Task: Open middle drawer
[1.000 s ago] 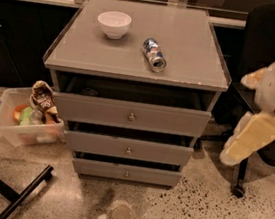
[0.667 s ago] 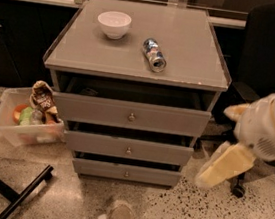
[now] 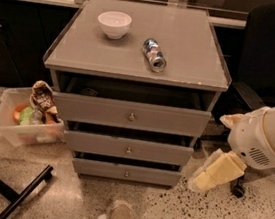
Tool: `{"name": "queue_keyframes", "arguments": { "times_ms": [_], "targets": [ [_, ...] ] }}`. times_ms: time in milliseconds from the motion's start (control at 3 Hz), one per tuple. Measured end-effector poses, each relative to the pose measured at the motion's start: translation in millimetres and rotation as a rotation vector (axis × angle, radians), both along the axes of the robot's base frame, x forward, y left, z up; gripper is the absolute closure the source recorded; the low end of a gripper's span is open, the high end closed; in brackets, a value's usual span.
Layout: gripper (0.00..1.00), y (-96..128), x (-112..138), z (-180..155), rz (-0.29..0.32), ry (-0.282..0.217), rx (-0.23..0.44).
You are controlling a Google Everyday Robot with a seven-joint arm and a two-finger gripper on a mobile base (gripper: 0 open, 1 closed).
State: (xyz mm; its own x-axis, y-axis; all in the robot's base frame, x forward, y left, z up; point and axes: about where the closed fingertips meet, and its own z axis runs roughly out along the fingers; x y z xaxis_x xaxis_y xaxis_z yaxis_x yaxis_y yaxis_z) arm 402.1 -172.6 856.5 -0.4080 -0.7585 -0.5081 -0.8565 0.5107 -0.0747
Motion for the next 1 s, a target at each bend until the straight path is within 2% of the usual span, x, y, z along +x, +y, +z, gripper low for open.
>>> {"name": "queue_keyframes", "arguments": {
  "times_ms": [333,667,1000],
  "targets": [
    [0.0,-1,0,2,-0.017,-0.01,0.009],
    [0.0,2,24,-30,-0.026,0.0,0.011],
    [0.0,7,59,-87,-0.024,0.007,0.04]
  ]
}}
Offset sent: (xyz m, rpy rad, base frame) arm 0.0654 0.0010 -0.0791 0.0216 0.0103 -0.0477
